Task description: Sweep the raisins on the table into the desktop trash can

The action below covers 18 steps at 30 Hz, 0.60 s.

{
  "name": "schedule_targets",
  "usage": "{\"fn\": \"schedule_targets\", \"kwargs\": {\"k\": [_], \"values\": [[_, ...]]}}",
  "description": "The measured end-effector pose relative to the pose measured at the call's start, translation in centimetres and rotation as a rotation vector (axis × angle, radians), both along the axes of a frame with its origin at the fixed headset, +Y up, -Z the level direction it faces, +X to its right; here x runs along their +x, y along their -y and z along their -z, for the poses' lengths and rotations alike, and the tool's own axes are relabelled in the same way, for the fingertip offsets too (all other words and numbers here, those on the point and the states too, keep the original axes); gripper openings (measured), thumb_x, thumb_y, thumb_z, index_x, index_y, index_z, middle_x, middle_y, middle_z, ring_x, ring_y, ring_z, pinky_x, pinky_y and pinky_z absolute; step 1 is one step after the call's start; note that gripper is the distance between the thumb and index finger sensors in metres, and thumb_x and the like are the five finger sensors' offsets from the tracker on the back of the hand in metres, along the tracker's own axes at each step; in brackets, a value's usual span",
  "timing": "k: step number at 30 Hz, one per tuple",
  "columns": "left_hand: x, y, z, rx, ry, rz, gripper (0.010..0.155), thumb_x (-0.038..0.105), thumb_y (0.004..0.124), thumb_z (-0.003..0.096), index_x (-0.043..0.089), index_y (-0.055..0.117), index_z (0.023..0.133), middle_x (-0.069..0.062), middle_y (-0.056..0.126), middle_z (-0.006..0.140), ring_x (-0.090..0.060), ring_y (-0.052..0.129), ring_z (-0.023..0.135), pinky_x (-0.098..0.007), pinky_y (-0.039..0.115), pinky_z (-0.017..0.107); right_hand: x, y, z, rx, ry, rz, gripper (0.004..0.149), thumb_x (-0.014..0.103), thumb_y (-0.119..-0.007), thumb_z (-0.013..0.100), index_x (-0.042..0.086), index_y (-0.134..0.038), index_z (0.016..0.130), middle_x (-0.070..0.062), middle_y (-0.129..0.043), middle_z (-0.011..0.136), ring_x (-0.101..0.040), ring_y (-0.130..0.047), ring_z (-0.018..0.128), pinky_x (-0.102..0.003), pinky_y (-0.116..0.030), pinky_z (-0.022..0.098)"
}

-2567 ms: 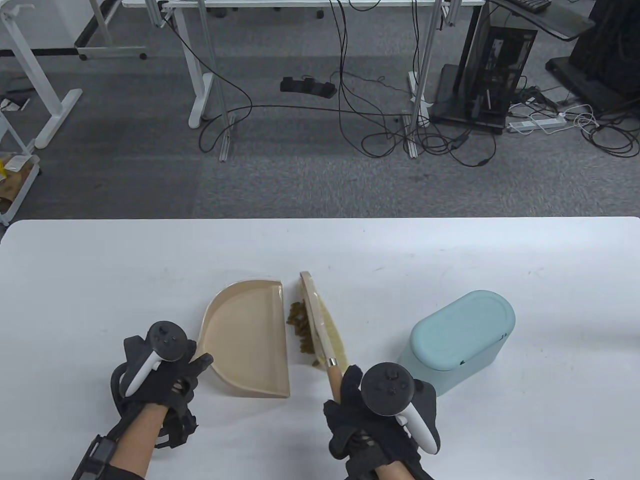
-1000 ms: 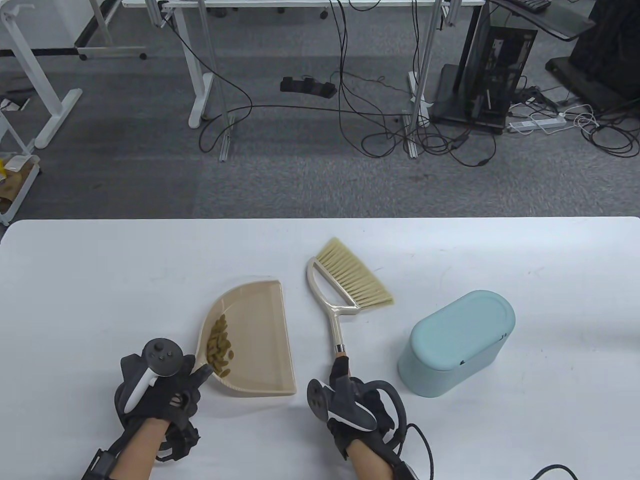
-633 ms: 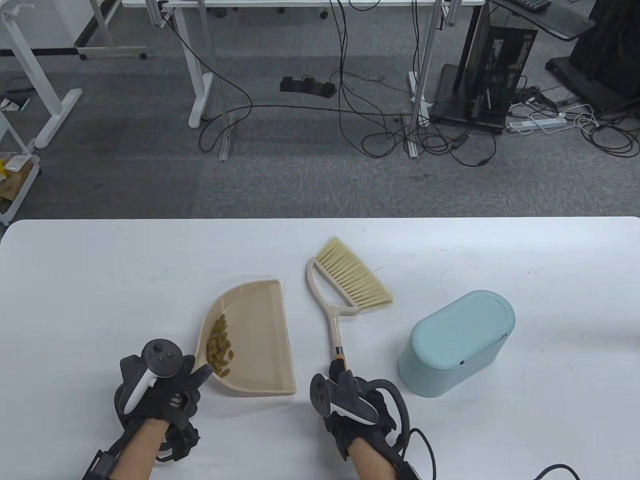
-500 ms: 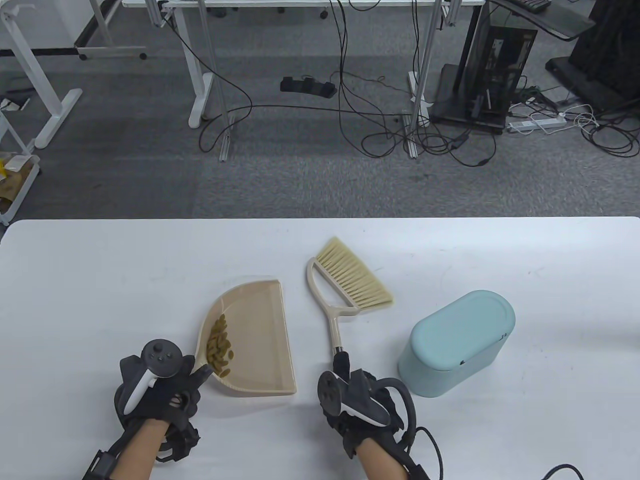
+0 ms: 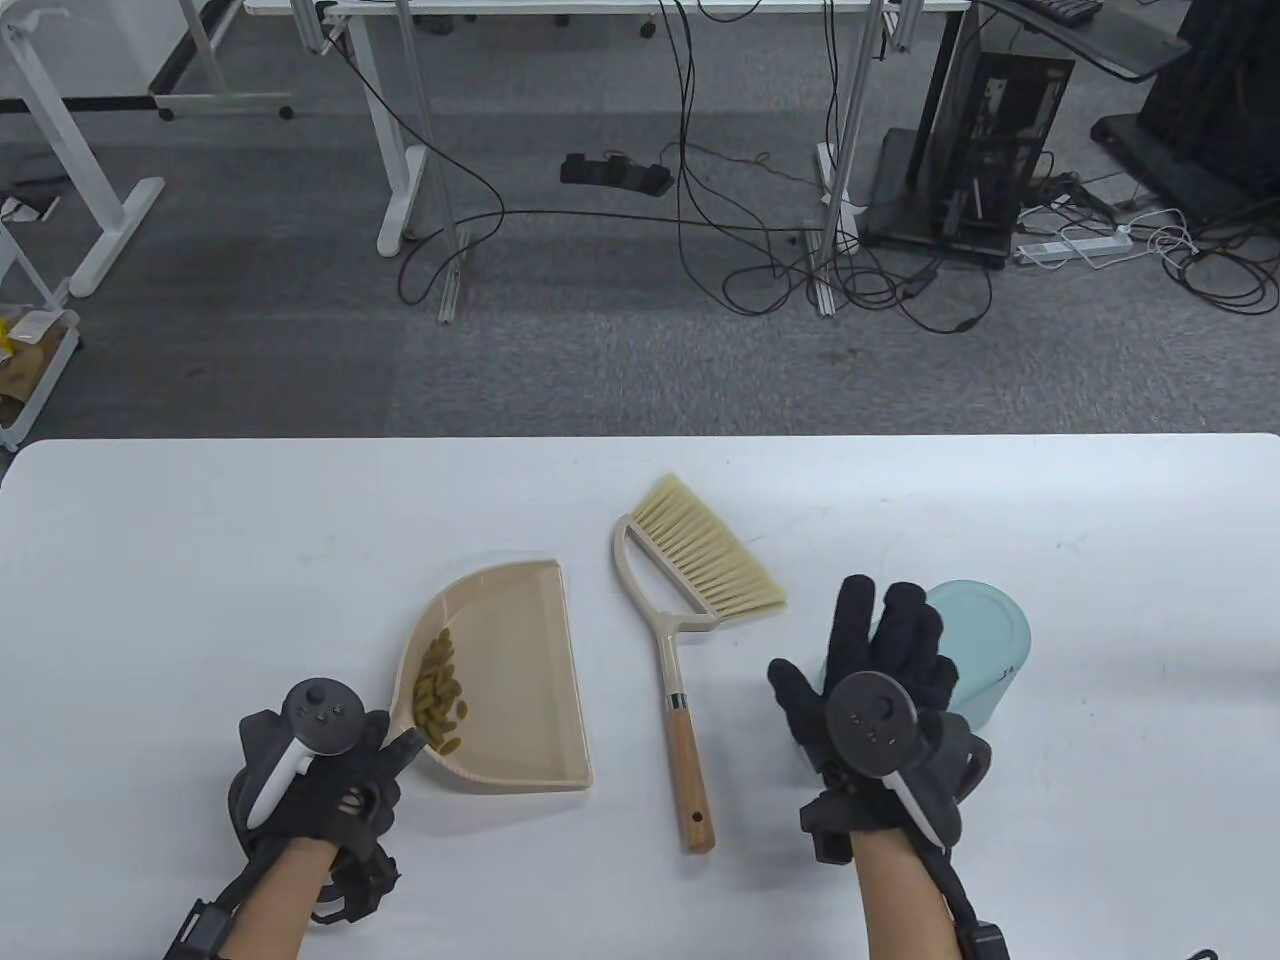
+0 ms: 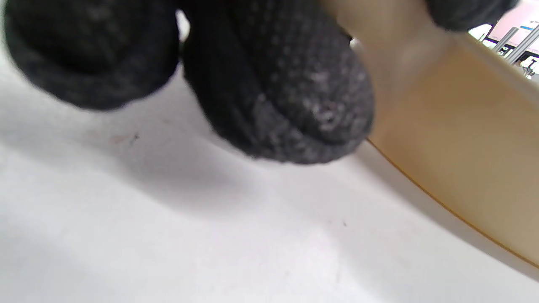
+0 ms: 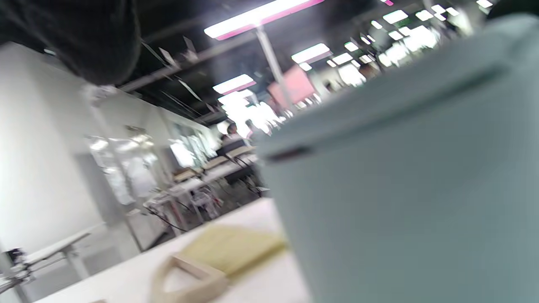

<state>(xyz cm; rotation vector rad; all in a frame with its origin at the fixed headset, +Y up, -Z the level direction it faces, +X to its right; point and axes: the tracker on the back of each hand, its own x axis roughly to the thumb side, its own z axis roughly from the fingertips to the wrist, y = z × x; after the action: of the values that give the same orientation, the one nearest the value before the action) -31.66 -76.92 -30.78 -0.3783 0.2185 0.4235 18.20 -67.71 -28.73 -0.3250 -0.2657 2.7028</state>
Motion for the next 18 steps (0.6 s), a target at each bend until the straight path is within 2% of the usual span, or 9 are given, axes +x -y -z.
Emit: {"fn": "schedule_targets", "kwargs": {"k": [3, 6, 7, 10, 18], "values": [[0.0, 0.0, 0.0, 0.001, 0.000, 0.002, 0.070, 0.064, 0.059, 0.0479, 0.020, 0.062, 0.102, -0.003, 0.096, 0.058, -0.006, 0.104, 0.023, -0.035, 0.090, 0.021, 1.2, 2.0, 0.8, -0.078, 0.006, 0.013, 0.093, 0.067, -0.074, 0.048, 0.021, -0.032, 0.117, -0.018, -0.022, 0.120, -0.049, -0.022, 0.111, -0.077, -0.019, 0.067], [0.0, 0.0, 0.0, 0.002, 0.001, -0.003, 0.070, 0.064, 0.059, 0.0479, 0.020, 0.062, 0.102, -0.003, 0.096, 0.058, -0.006, 0.104, 0.023, -0.035, 0.090, 0.021, 1.2, 3.7, 1.3, -0.153, -0.035, 0.001, 0.095, 0.072, -0.068, 0.049, 0.020, -0.027, 0.117, -0.013, -0.015, 0.121, -0.044, -0.006, 0.110, -0.075, -0.005, 0.063], [0.0, 0.1, 0.0, 0.002, 0.001, -0.006, 0.070, 0.064, 0.059, 0.0480, 0.020, 0.062, 0.102, -0.003, 0.096, 0.058, -0.006, 0.104, 0.023, -0.034, 0.090, 0.021, 1.1, 3.7, 1.1, -0.089, -0.021, -0.028, 0.095, 0.072, -0.069, 0.048, 0.019, -0.030, 0.117, -0.014, -0.019, 0.121, -0.045, -0.009, 0.111, -0.076, -0.007, 0.063], [0.0, 0.1, 0.0, 0.004, 0.000, -0.008, 0.070, 0.064, 0.059, 0.0480, 0.020, 0.062, 0.102, -0.003, 0.096, 0.058, -0.006, 0.104, 0.023, -0.034, 0.090, 0.021, 1.2, 4.1, 0.9, -0.006, -0.011, -0.035, 0.096, 0.073, -0.070, 0.046, 0.018, -0.037, 0.117, -0.015, -0.027, 0.122, -0.046, -0.016, 0.112, -0.076, -0.010, 0.063], [-0.1, 0.1, 0.0, 0.001, -0.003, -0.015, 0.070, 0.064, 0.059, 0.0482, 0.020, 0.062, 0.102, -0.003, 0.096, 0.058, -0.006, 0.104, 0.023, -0.034, 0.090, 0.021, 1.0, 4.0, 1.1, -0.026, -0.002, -0.044, 0.094, 0.072, -0.071, 0.046, 0.018, -0.039, 0.116, -0.016, -0.029, 0.121, -0.046, -0.020, 0.112, -0.077, -0.011, 0.063]]}}
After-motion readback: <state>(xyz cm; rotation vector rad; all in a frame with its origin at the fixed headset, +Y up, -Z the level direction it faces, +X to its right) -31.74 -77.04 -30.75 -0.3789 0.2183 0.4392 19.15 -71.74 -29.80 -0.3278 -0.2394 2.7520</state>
